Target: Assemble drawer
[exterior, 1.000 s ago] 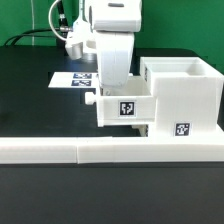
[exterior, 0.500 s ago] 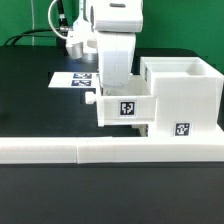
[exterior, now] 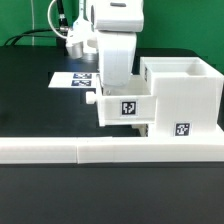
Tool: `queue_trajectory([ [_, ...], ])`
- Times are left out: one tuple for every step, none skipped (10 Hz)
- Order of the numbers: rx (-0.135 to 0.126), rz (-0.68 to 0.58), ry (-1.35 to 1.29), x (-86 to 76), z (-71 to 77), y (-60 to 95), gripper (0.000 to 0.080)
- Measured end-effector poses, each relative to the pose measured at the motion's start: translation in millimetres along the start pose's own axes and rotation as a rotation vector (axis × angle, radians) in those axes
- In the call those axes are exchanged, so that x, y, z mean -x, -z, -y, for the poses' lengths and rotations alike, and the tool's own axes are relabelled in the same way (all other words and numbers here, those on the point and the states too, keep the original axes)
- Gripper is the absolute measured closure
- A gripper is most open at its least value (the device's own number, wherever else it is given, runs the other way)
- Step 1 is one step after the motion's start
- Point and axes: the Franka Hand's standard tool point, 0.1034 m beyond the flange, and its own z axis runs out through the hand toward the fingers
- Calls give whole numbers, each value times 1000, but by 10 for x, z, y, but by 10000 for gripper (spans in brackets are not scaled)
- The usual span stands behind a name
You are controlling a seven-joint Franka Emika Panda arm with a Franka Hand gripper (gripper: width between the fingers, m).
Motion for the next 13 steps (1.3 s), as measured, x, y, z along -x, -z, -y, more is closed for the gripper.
queue_trajectory([
  [-11,2,-2,15,10,1,757],
  [-17,4,-3,25,-1,14,757],
  [-15,4,-3,23,-1,12,757],
  [-13,4,-4,9,-5,13,757],
  [-10,3,2,-40,-10,15,757],
  [-6,1,9,-85,-19,16,757],
  [-4,-1,17,-120,-23,11,757],
  [-3,-3,22,-137,-23,4,757],
  [1,-4,24,-136,-25,-2,757],
  [4,-4,22,-134,-25,-2,757],
  [4,-4,22,-132,-25,-1,757],
  [1,-4,21,-129,-21,-4,757],
  [-9,-1,20,-117,-22,8,572],
])
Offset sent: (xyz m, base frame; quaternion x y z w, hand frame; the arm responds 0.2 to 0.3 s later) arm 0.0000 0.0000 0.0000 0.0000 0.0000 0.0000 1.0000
